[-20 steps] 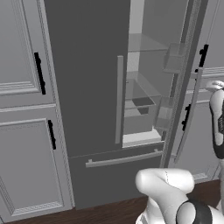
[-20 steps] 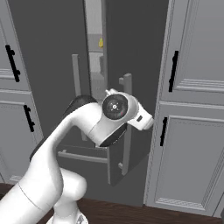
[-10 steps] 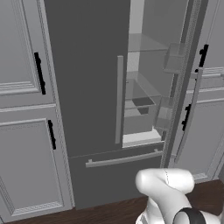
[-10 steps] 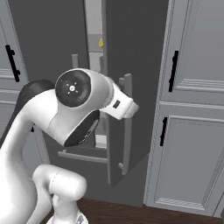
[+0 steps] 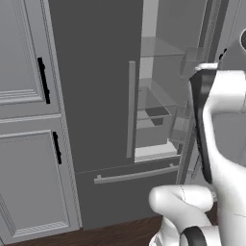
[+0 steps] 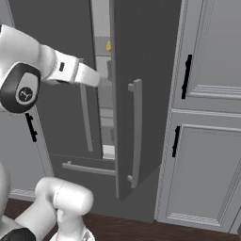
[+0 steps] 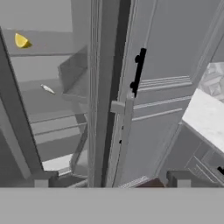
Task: Grab a lemon wedge from the fridge and one ice cube from the ice bowl, and put them in the glass of lemonade.
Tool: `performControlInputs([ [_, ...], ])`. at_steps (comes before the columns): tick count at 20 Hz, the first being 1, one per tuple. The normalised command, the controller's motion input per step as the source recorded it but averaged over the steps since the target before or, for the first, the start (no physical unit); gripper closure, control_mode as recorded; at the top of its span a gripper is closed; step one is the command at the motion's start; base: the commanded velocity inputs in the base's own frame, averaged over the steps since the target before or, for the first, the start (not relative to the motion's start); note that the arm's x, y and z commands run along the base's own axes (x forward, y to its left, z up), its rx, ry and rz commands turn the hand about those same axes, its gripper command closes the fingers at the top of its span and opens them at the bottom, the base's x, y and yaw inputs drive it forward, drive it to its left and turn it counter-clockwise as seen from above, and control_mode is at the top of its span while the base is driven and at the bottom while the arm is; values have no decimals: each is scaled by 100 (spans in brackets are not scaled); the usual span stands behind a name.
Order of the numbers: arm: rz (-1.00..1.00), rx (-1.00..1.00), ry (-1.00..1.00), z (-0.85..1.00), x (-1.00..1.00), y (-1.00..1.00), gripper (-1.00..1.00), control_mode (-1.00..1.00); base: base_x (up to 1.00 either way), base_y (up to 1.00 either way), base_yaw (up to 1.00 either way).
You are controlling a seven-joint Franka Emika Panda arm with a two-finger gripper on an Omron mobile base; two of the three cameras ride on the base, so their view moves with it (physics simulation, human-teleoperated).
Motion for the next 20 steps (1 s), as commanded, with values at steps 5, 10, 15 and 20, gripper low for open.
performControlInputs([
  [5, -5, -62, 26, -29, 59, 100, -100, -100, 0, 0, 0],
  [10, 3, -44, 14, -14, 88, 55, -100, -100, 0, 0, 0],
  [15, 12, -9, 6, 0, 98, -4, -100, -100, 0, 0, 0],
  [20, 2, -3, 23, -11, 34, -40, -100, -100, 0, 0, 0],
])
